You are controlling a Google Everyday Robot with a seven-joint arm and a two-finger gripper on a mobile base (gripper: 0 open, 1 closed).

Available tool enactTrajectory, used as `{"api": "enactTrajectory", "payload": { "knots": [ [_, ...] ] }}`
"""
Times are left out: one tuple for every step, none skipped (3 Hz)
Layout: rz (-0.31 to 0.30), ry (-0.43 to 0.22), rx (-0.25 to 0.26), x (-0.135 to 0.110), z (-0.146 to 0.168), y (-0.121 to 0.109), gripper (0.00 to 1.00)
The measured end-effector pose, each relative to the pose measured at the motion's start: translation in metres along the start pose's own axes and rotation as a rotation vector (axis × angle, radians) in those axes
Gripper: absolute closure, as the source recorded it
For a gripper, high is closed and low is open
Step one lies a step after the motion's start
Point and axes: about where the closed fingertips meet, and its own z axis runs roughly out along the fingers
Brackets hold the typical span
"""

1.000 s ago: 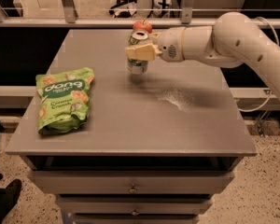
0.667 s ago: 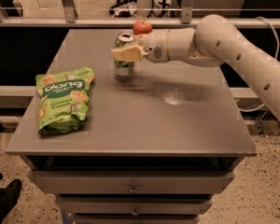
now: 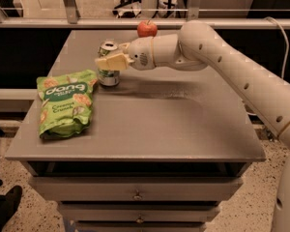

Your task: Move 7up can near green rice chip bag

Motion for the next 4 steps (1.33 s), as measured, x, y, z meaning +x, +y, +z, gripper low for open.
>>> {"api": "enactTrajectory", "payload": {
  "knots": [
    [0.007,0.003,-0.023,0.001,0.007,0.004,0.53],
    [0.007,0.003,-0.023,0.000,0.006,0.004,0.30],
    [0.007,0.003,-0.023,0.000,0.006,0.004,0.06],
    [-0.008,-0.003,-0.016,-0.004,-0.004,0.009,0.00]
  ]
}}
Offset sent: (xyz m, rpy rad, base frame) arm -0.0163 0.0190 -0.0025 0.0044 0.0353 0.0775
